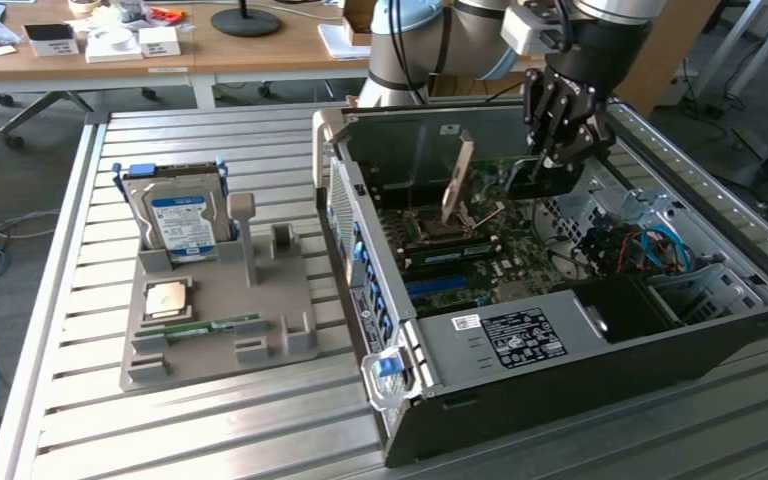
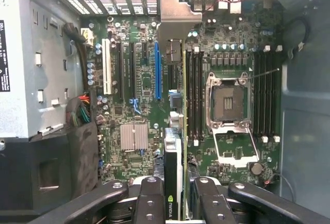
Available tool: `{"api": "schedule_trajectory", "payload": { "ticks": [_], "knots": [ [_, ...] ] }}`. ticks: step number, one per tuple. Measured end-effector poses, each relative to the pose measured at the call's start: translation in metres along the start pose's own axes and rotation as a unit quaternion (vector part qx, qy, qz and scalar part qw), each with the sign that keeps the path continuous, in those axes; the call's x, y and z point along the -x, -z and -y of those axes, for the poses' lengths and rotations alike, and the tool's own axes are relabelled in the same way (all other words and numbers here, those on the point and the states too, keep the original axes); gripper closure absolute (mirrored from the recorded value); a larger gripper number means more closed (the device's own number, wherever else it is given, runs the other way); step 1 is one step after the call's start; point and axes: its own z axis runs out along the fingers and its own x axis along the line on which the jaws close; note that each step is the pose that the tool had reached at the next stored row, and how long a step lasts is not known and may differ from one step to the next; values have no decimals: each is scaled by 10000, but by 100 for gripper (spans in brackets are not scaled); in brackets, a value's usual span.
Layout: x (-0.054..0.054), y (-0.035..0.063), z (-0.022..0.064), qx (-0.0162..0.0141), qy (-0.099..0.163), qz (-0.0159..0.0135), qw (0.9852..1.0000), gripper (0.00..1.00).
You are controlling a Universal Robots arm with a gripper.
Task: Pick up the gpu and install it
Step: 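Insert the gpu into the slot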
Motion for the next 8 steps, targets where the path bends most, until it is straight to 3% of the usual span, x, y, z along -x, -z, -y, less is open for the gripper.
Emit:
{"api": "schedule_trajectory", "payload": {
  "ticks": [8],
  "knots": [
    [-4, -49, -30, 1, -3, -3, 10000, 73]
  ]
}}
